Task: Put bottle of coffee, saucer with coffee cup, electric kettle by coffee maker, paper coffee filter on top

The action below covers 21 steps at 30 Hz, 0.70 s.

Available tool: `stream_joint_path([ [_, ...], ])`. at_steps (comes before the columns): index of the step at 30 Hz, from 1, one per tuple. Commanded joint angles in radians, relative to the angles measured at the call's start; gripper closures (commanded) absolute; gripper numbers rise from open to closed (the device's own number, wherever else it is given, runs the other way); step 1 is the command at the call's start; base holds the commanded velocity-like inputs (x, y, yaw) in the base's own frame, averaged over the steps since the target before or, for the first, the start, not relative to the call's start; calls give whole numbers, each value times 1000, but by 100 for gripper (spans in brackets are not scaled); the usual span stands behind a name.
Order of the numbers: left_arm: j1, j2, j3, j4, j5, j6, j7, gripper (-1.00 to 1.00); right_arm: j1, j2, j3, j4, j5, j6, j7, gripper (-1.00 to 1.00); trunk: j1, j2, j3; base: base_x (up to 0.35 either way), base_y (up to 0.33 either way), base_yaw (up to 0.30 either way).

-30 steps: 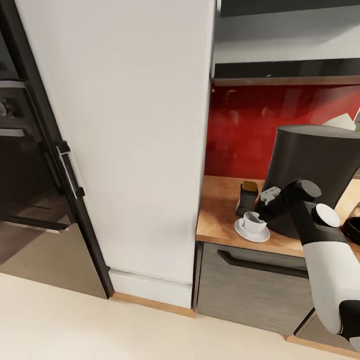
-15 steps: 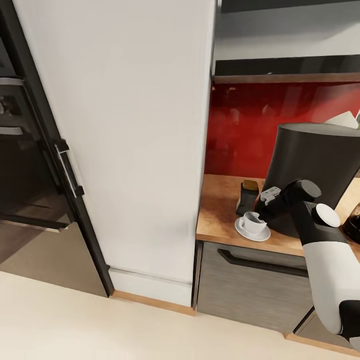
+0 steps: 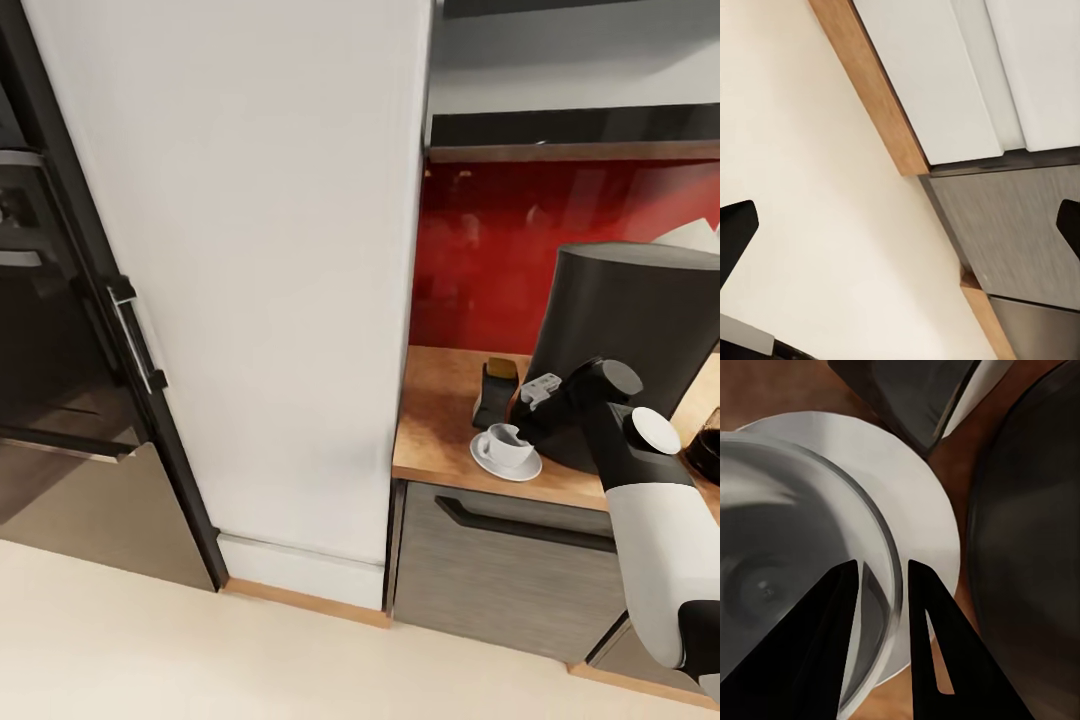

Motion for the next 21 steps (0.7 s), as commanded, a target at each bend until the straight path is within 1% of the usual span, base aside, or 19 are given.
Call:
stream_joint_path([
  [1,1,0,-1,-1,6,8,-2,-100,-1,0,0,-1,8,8,11,100,0,-1,-1,0,0,0],
  [9,0,0,-1,-1,5,8,-3,-100,-1,0,0,-1,8,8,11,100,0,-1,-10,0,0,0],
  [21,1,1,-1,-1,5,7,-3,-100,-1,0,-1,-1,8,8,11,100,0,-1,-10,0,0,0],
])
